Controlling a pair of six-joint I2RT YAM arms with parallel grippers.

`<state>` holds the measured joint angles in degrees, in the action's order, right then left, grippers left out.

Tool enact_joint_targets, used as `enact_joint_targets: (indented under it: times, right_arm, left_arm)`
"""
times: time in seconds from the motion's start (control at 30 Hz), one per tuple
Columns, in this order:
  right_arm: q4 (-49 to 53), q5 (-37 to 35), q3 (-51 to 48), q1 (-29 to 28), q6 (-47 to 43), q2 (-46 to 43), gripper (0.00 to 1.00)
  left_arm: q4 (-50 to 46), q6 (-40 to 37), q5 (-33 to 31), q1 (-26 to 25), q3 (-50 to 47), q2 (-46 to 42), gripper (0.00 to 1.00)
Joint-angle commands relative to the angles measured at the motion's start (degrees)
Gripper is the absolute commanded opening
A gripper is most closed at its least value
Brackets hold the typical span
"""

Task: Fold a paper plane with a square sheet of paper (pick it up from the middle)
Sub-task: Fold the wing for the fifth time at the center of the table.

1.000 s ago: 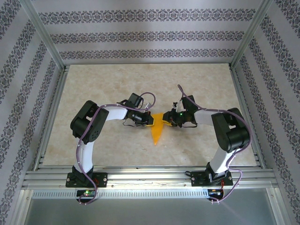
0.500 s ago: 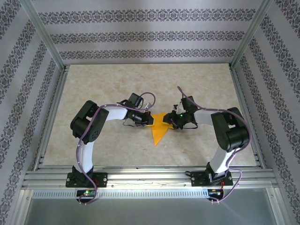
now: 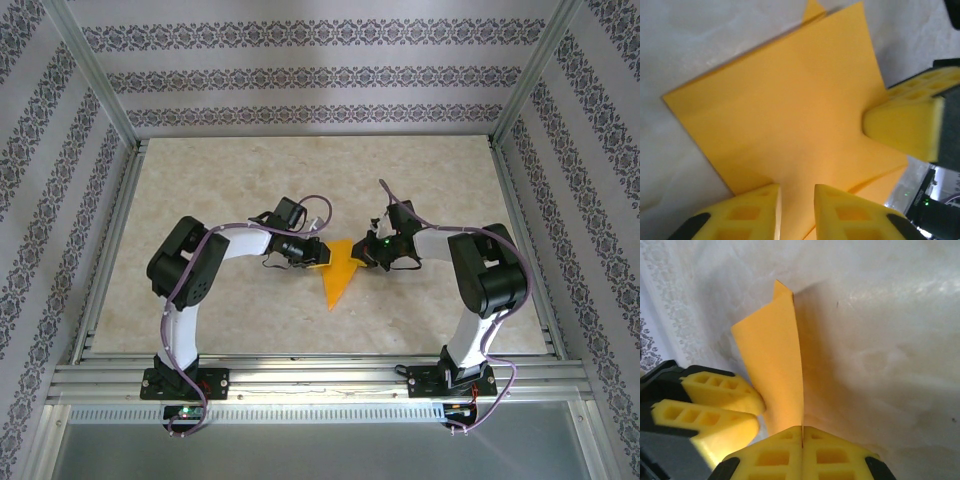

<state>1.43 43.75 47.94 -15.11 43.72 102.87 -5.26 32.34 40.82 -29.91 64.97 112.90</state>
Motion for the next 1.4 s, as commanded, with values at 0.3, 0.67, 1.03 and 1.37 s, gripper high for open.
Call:
enact_joint_targets:
  times: [0.3, 0.67, 1.03, 1.37]
  right_arm:
    - [-13.0, -17.5, -10.4, -3.8, 25.4, -13.8, 0.0]
    - [-15.7, -23.0, -12.9, -6.8, 32.0, -16.6, 0.0]
    - [-15.8, -22.5, -13.0, -6.7, 32.3, -16.7, 0.0]
    - [-16.1, -22.3, -13.2, -6.7, 32.7, -16.8, 0.0]
  left_arm:
    - [-2.2, -8.2, -20.2, -10.0, -5.6, -14.1, 0.35]
    - [-6.5, -15.1, -34.0, -20.3, -3.5, -10.6, 0.43]
    - [-10.0, -17.3, -44.7, -24.6, -0.9, -7.8, 0.44]
    - [-10.7, -18.9, -47.6, -25.4, -0.1, -7.2, 0.31]
